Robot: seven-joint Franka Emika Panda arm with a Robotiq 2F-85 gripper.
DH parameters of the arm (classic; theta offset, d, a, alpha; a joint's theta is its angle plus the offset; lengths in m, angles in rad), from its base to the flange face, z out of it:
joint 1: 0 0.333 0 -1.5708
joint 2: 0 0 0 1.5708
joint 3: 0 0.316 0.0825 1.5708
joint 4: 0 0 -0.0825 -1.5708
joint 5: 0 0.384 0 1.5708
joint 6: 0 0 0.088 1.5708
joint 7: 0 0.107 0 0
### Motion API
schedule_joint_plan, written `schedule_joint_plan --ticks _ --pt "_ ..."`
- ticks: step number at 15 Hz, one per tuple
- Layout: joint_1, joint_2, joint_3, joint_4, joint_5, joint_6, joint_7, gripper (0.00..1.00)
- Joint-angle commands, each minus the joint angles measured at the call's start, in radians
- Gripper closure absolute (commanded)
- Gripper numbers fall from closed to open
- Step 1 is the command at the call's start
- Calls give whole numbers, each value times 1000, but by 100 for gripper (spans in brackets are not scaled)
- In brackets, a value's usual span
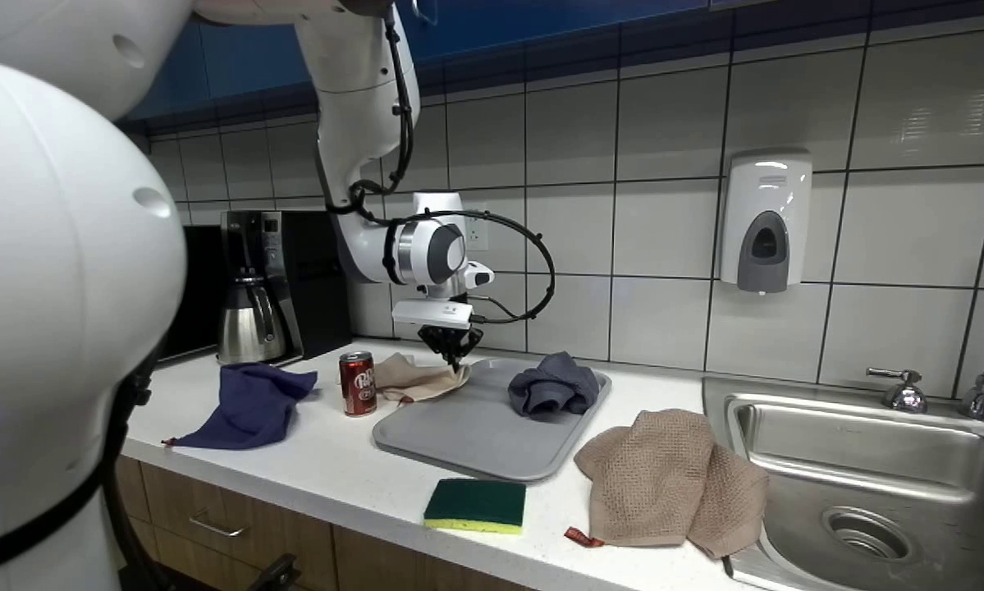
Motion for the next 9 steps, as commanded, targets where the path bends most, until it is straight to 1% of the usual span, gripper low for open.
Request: schedule_joint_plan --ticks 1,9 --pt "11 0 0 38 -14 -33 28 99" --pt "30 6 15 88 -13 -29 22 99"
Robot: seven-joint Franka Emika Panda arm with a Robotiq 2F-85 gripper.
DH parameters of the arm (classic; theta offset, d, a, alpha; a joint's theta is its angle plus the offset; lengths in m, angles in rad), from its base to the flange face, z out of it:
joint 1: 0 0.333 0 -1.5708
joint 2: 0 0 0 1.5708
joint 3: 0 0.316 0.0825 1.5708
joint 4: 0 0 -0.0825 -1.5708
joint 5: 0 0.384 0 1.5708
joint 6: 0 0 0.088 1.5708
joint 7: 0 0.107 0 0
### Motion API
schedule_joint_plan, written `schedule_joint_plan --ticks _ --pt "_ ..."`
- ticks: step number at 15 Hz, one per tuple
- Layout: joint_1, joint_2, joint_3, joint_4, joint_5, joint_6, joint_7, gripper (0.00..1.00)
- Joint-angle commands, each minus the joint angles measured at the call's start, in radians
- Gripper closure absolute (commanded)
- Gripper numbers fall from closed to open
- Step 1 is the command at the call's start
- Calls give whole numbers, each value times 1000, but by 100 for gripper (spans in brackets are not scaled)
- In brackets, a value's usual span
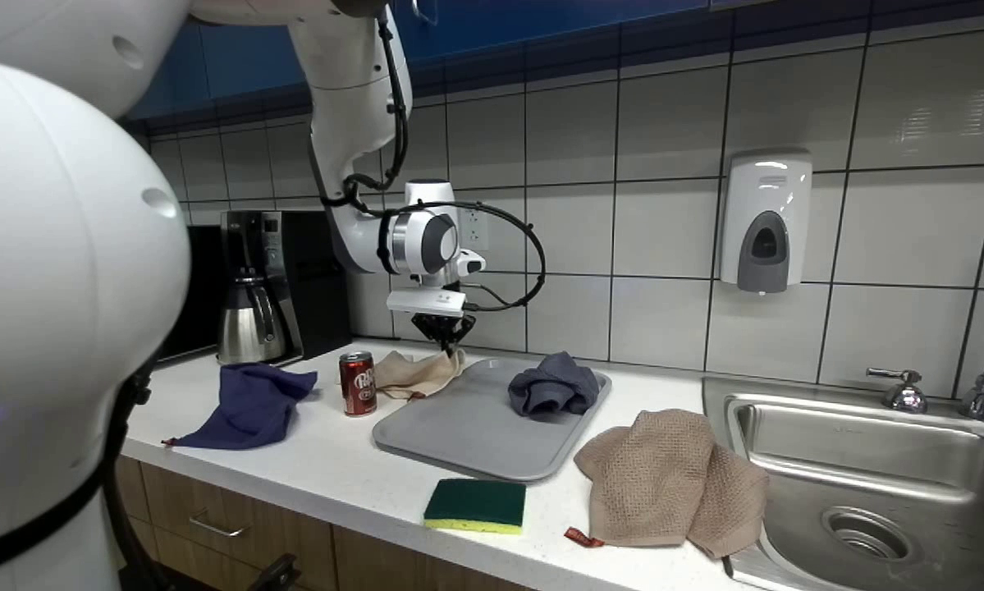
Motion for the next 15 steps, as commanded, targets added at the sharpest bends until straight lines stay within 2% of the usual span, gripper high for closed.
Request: schedule_joint_plan --ticks 1,15 --pt "10 7 10 47 -13 -29 21 99" --pt "76 65 39 175 -15 -39 27 99"
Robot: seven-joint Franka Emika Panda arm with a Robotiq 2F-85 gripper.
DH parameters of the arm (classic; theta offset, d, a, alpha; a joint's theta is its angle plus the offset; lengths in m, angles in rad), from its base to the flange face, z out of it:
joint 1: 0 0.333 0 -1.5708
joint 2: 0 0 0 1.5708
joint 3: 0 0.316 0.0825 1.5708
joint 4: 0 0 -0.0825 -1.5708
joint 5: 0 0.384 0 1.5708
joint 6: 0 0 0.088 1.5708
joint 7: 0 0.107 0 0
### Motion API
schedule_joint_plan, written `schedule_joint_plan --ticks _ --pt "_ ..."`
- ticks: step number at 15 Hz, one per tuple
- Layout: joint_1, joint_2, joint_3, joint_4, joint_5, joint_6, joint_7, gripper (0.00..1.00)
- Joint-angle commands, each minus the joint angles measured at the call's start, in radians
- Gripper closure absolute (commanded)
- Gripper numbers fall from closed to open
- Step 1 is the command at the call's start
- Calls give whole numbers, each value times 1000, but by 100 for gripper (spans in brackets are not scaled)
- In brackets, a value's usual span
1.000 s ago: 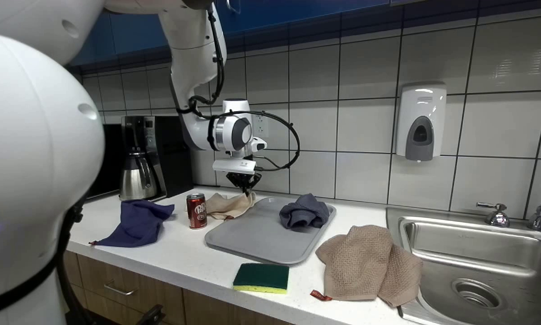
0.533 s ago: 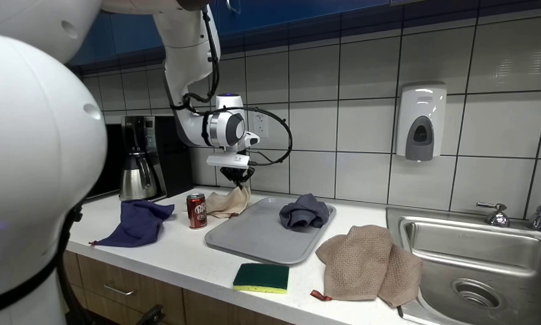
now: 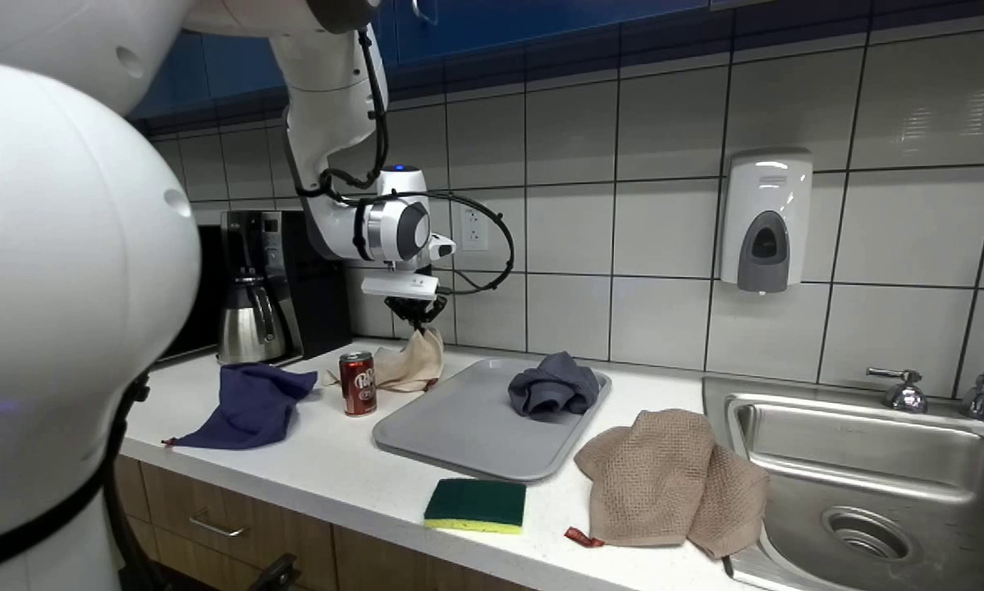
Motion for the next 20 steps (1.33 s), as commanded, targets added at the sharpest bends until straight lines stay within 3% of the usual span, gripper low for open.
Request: schedule_joint_plan --ticks 1,12,13,15,20 --pt "16 47 7 83 -16 -40 28 99" --pt "62 149 0 196 -19 -80 44 99" --pt "67 152 -4 198 -20 -80 50 73" --pt "68 156 -6 202 -21 -79 54 67" --pt "65 148 -12 202 -18 -72 65 28"
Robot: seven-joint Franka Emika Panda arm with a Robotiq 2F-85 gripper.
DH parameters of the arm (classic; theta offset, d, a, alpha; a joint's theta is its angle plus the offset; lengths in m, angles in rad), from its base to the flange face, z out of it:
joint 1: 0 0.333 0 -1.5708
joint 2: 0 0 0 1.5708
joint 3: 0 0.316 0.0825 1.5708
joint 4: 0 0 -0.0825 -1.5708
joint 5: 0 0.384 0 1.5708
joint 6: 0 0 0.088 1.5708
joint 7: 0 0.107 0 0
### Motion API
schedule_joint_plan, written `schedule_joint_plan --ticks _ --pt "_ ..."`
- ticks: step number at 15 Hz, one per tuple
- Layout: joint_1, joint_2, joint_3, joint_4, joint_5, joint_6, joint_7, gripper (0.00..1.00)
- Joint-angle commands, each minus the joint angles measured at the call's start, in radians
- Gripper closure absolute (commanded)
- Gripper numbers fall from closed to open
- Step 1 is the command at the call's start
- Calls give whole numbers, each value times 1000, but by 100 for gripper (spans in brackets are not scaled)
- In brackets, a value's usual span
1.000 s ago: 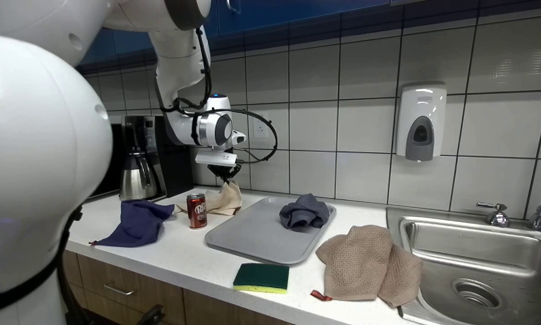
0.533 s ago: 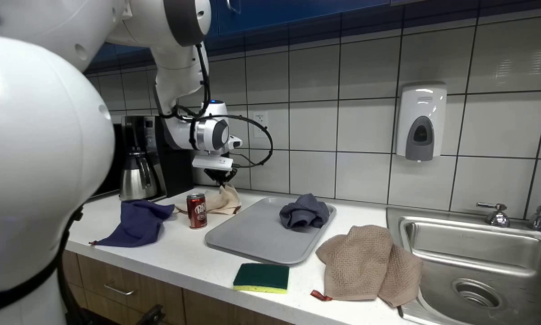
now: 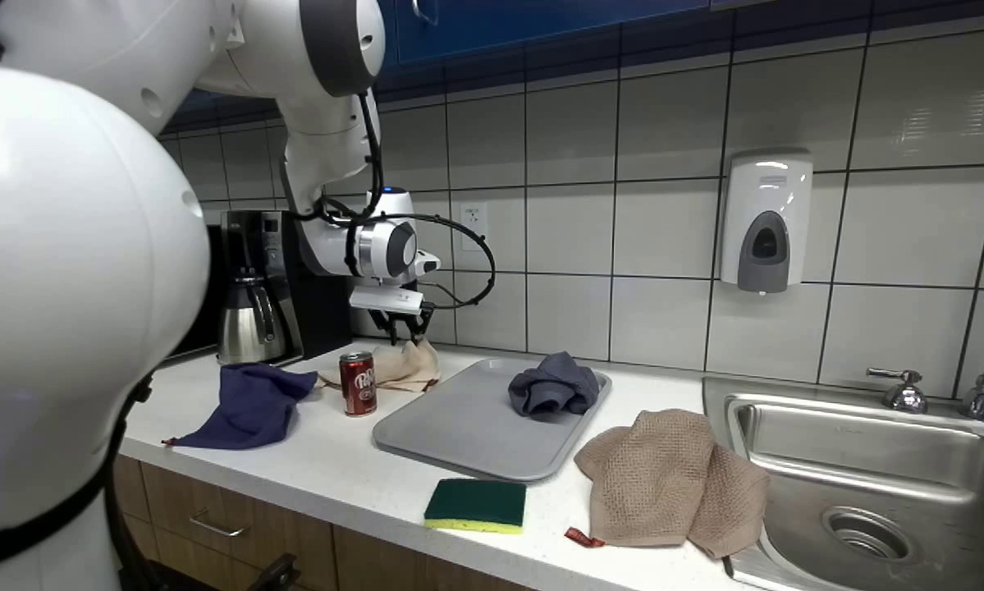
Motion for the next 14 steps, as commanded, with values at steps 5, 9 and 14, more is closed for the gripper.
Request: schedule_joint_plan --ticks 5,9,14 --pt "0 -17 -14 17 -17 -26 45 0" --pt "-3 -33 -21 3 -17 -19 50 0" --pt "-6 -70 -37 -31 -15 -17 70 0"
